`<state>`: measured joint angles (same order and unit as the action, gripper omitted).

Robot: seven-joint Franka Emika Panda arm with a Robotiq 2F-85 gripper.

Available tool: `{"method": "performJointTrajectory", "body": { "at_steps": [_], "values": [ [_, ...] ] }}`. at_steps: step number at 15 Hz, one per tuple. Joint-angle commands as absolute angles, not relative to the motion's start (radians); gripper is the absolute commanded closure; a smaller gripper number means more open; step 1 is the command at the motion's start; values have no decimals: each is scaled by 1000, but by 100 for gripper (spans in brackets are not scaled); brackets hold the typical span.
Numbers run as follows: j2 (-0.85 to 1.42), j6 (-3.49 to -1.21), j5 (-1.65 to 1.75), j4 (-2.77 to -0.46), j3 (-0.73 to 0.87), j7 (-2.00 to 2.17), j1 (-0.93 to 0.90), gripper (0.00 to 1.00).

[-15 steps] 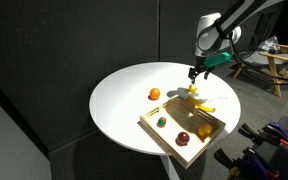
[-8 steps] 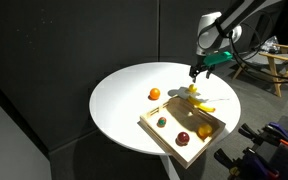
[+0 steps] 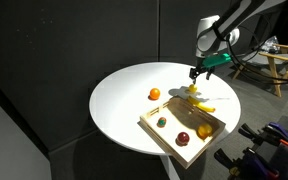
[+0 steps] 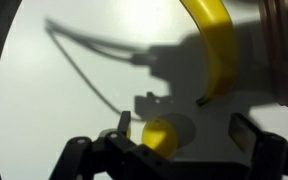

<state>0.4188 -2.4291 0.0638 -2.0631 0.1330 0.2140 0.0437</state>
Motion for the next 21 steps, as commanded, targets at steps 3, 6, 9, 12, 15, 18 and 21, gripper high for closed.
{"method": "performJointTrajectory", "body": {
  "at_steps": [3, 6, 9, 12, 15, 18, 21],
  "values": [
    [421, -2422, 62, -2061, 116, 175, 43, 0],
    [404, -2426, 62, -2082, 94, 131, 40, 0],
    [391, -2424, 64, -2100, 70, 88, 30, 0],
    [376, -2430, 68, -2121, 50, 52, 18, 0],
    [349, -2421, 68, -2150, 34, 32, 6, 0],
    [309, -2393, 61, -2181, 18, 25, -6, 0],
    [256, -2359, 70, -2218, 5, 34, -25, 0]
  ]
}}
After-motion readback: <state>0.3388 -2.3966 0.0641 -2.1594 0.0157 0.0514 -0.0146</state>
